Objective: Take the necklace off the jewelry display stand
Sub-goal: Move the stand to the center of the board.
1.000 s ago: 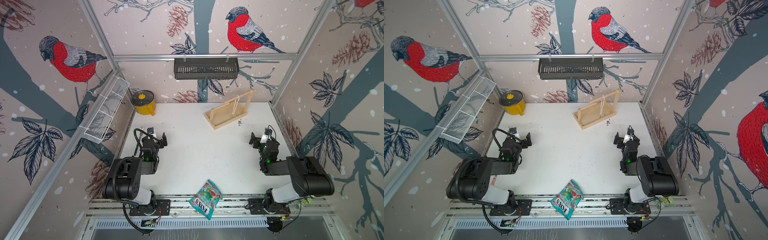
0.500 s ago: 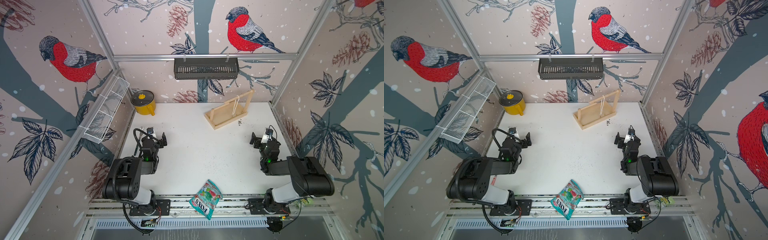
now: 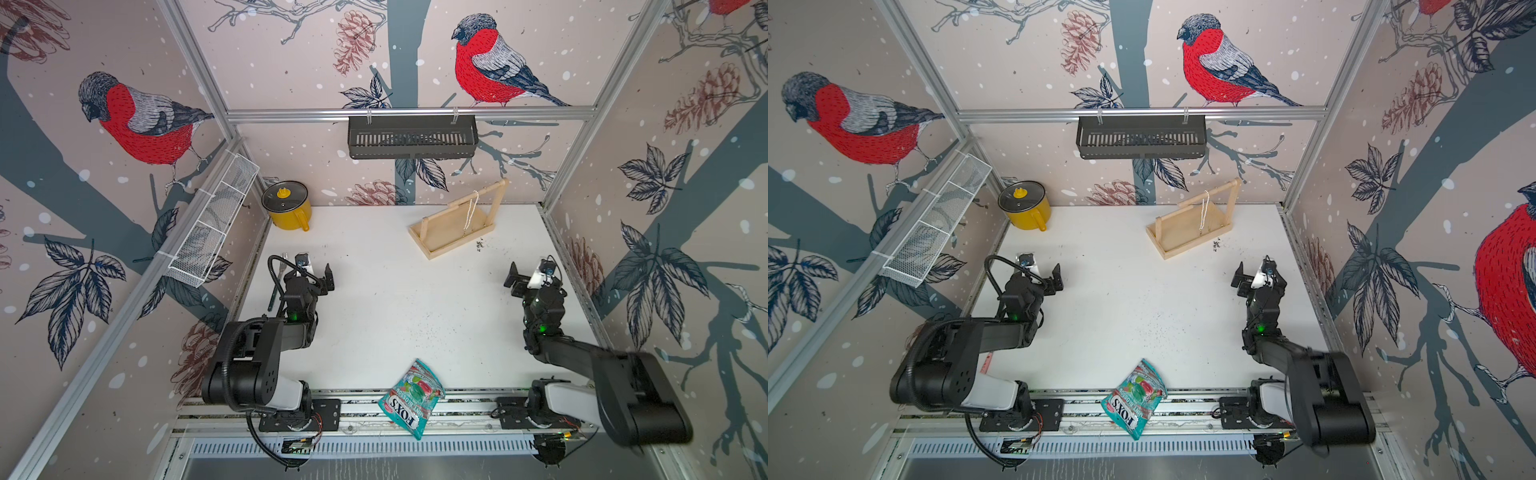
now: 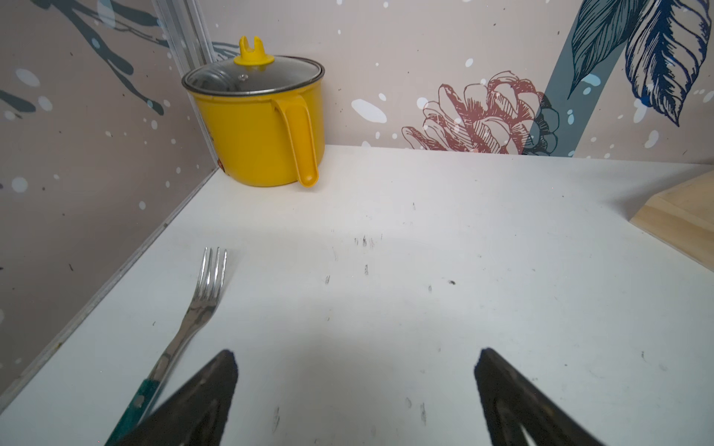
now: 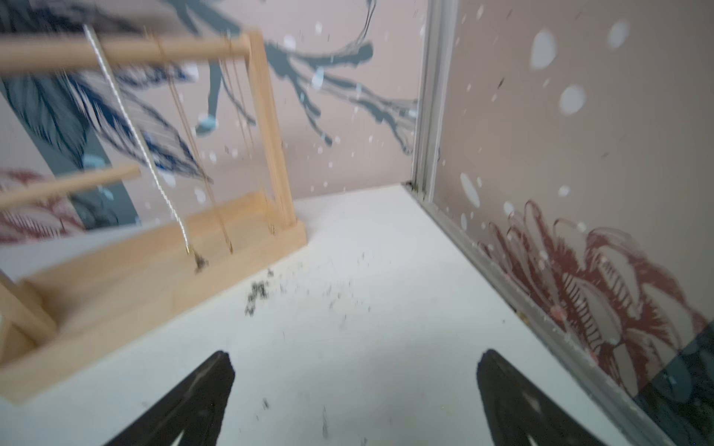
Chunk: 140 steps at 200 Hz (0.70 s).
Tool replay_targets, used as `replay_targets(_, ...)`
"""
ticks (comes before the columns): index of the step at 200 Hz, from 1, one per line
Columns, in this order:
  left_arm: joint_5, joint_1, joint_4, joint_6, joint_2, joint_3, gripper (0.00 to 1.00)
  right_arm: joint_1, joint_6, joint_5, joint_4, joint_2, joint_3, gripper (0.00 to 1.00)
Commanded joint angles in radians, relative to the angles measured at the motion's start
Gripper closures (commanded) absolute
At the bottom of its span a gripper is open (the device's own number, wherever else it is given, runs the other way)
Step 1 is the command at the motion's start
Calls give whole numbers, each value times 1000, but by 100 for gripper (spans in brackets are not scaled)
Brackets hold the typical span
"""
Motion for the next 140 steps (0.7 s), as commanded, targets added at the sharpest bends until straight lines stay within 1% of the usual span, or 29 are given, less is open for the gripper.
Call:
replay_targets(1,-113,-41,-208,18,-67,101,7,-25,152,-13,-342,-228,35,0)
replay_targets(8,-108,-50,-251,5,-85,132,7,-39,189,-57,-361,-298,27,0)
replay_targets(24,-37,-56,-313,-43,-127,185,6,-62,261,-143,-373,-418,23,0)
replay_targets(36,38,-66,-342,-62,-138,227,6,-76,294,-218,-430,-467,68,0)
replay_targets(38,55,-69,-345,-63,-139,234,3,-77,295,-223,-433,-470,74,0)
replay_targets(41,72,-73,-348,-62,-138,246,3,-79,301,-254,-453,-475,96,0)
replay_targets(54,167,-101,-356,-52,-117,305,3,-80,306,-342,-508,-459,180,0)
replay_targets(64,263,-123,-368,-50,-86,366,3,-80,306,-402,-535,-429,246,0)
replay_targets(78,386,-156,-368,-51,-16,452,2,-79,302,-498,-539,-360,339,0)
replay_targets(91,498,-193,-328,-33,65,516,3,-77,280,-566,-538,-298,407,0)
replay_targets(98,571,-205,-313,-20,112,556,2,-67,271,-577,-542,-268,436,0)
replay_targets(114,688,-226,-256,-14,218,626,2,-22,235,-565,-544,-212,470,0)
replay_targets(122,762,-230,-227,-14,270,638,2,26,205,-534,-544,-201,472,0)
replay_targets(128,820,-232,-188,-10,309,680,2,60,172,-505,-542,-196,469,0)
replay_targets(140,871,-238,-89,-44,388,702,3,123,103,-460,-525,-197,455,0)
